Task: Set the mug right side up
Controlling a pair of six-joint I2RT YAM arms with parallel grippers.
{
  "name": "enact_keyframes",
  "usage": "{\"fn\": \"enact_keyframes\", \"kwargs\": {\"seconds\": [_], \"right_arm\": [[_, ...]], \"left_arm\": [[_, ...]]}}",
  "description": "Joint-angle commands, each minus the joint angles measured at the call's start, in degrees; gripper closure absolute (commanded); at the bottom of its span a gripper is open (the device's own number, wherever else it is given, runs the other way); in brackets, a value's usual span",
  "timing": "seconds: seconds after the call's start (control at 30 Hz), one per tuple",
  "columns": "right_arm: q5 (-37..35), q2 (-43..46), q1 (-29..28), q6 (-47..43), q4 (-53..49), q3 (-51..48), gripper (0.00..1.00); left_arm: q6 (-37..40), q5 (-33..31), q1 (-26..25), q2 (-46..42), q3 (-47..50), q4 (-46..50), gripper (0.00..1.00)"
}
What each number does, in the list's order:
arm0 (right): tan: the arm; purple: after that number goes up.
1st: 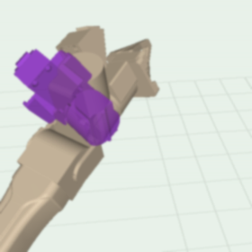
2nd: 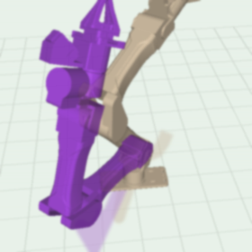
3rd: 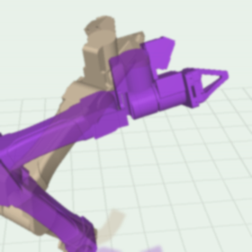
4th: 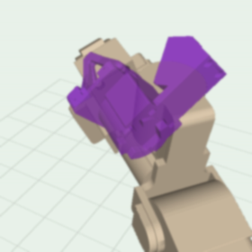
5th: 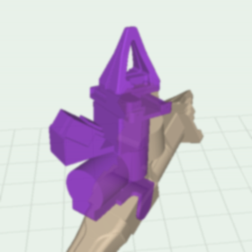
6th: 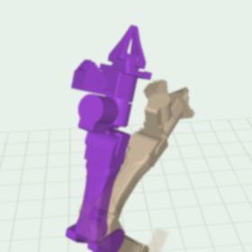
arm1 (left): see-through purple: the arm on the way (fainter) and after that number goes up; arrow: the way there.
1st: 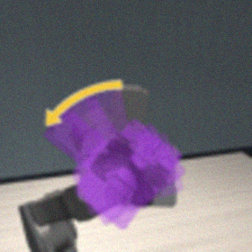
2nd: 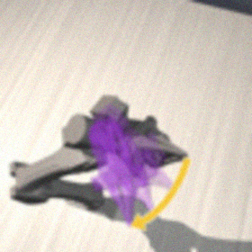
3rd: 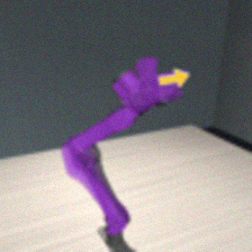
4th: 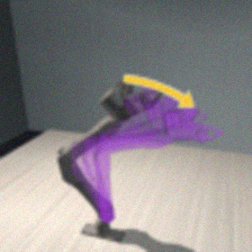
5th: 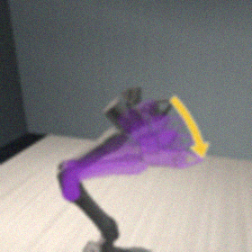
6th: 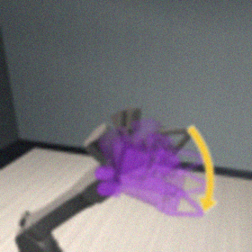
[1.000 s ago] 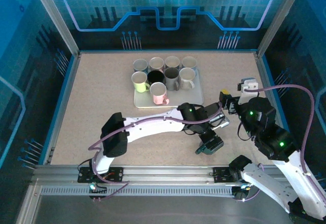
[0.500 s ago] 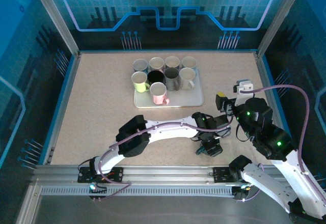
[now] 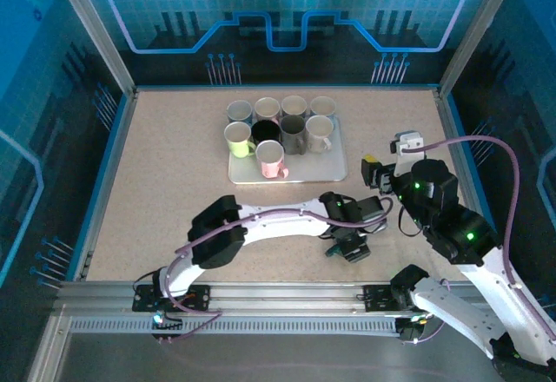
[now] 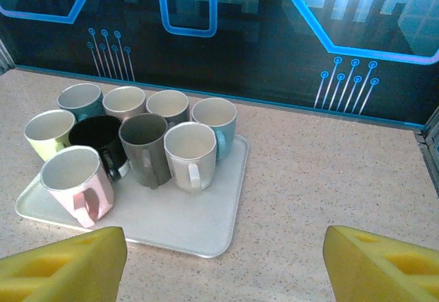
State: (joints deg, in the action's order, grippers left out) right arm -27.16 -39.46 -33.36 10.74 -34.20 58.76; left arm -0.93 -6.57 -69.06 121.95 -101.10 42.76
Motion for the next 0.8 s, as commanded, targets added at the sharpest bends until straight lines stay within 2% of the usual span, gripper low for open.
{"fn": "enact_keyframes", "kwargs": {"seconds": [0.0, 0.17, 0.4, 0.57, 0.77], "right_arm": [[1.0, 0.3, 0.0, 1.2, 2.3, 2.8, 0.24], [2.7, 0.8, 0.1, 0.3, 5.9, 2.8, 0.24], [4.9, 0.2, 0.2, 0.4, 8.8, 2.2, 0.24], [8.6, -1.8, 0.2, 2.4, 8.9, 1.6, 0.24], [17.8, -5.8, 0.3, 6.8, 8.0, 0.4, 0.24]], "left_arm": [[-0.3, -2.1, 2.3, -12.0, 3.7, -4.4, 0.38], [-2.4, -0.5, 6.9, -24.3, 13.7, -10.6, 0.38], [-10.3, 5.1, 16.7, -41.6, 26.6, -20.4, 0.40], [-19.1, 9.8, 23.2, -54.3, 38.9, -35.1, 0.40], [-32.5, 16.8, 30.3, -65.8, 54.9, -60.2, 0.37]]}}
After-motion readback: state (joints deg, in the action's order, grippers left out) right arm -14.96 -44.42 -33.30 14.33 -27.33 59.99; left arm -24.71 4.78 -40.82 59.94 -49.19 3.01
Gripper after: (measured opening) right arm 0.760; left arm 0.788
